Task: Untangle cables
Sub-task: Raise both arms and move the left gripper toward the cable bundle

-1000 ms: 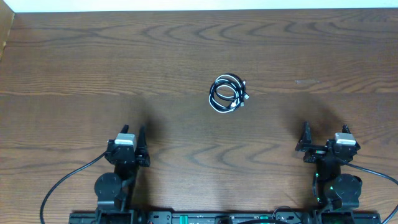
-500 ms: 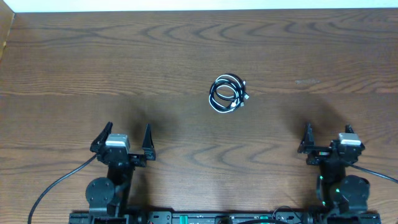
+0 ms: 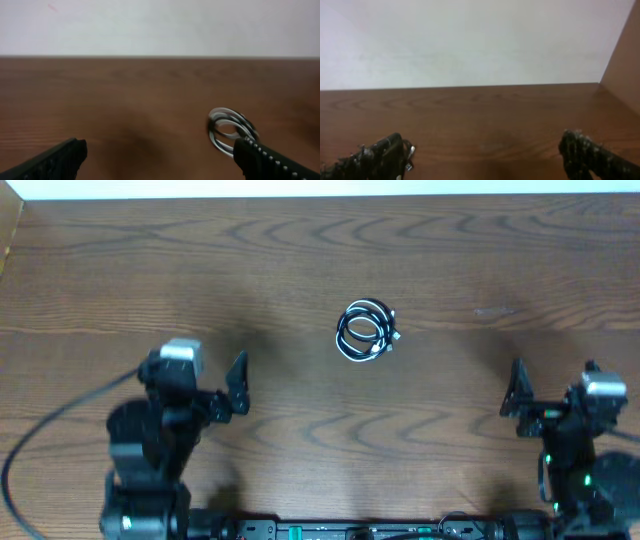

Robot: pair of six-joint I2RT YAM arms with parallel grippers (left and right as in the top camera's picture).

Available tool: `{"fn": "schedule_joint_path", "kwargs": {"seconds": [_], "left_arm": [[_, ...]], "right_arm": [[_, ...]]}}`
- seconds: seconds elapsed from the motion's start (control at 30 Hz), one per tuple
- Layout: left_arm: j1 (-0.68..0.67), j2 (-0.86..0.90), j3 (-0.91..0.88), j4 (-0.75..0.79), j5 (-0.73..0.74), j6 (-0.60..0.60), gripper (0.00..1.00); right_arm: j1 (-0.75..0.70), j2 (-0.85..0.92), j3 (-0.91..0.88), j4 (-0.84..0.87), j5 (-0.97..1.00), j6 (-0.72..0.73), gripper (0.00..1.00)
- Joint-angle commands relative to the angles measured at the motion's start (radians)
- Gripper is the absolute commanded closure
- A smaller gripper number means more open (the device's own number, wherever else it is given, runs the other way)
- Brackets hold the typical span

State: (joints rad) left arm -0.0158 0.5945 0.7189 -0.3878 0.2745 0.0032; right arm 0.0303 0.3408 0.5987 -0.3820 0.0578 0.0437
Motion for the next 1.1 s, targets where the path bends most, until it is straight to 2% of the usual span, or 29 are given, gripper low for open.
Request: {"fn": "schedule_joint_path", "kwargs": {"seconds": [0.0, 0.03, 0.1, 0.13, 0.17, 0.2, 0.23, 0.27, 0.3, 0.33, 0.5, 0.67, 0.93, 1.07], "left_arm": [[0.004, 0.161, 0.130, -0.034, 0.142, 0.000, 0.01], [0.004, 0.195, 0.153, -0.033, 0.150, -0.001, 0.01], [0.004, 0.257, 0.194, -0.027, 0.156, -0.001, 0.01], [0.004, 0.284, 0.211, -0.026, 0.156, -0.001, 0.01], [0.004, 0.307, 0.224, -0.022, 0.156, -0.001, 0.01], [0.004, 0.325, 0.232, -0.014, 0.156, -0.001, 0.01], [0.004, 0.339, 0.233, 0.001, 0.156, -0.001, 0.01], [0.004, 0.348, 0.233, 0.010, 0.156, -0.001, 0.01], [0.004, 0.356, 0.233, 0.019, 0.156, -0.001, 0.01], [0.004, 0.362, 0.233, 0.028, 0.156, 0.000, 0.01], [0.004, 0.368, 0.233, 0.104, 0.156, 0.003, 0.01], [0.004, 0.369, 0.233, 0.143, 0.156, 0.003, 0.01], [0.004, 0.372, 0.233, 0.004, 0.156, -0.032, 0.01], [0.004, 0.377, 0.233, -0.042, 0.156, 0.005, 0.02]], "right_arm": [[0.003, 0.134, 0.081, -0.004, -0.017, 0.000, 0.12], [0.003, 0.168, 0.098, -0.004, -0.017, 0.000, 0.20], [0.003, 0.241, 0.131, -0.001, -0.020, -0.018, 0.48], [0.003, 0.279, 0.147, -0.001, -0.029, -0.034, 0.56], [0.003, 0.314, 0.163, -0.002, -0.045, -0.047, 0.63], [0.003, 0.346, 0.176, -0.003, -0.058, -0.050, 0.65], [0.003, 0.373, 0.188, -0.003, -0.071, -0.050, 0.54], [0.003, 0.402, 0.198, -0.002, -0.085, -0.052, 0.27], [0.003, 0.425, 0.205, 0.002, -0.095, -0.052, 0.05], [0.003, 0.449, 0.211, 0.009, -0.101, -0.052, 0.01], [0.003, 0.543, 0.212, 0.057, -0.163, -0.068, 0.01], [0.003, 0.632, 0.212, 0.068, -0.326, -0.213, 0.01], [0.003, 0.645, 0.212, 0.029, -0.501, -0.217, 0.01], [0.003, 0.645, 0.212, 0.015, -0.599, -0.217, 0.01]]}}
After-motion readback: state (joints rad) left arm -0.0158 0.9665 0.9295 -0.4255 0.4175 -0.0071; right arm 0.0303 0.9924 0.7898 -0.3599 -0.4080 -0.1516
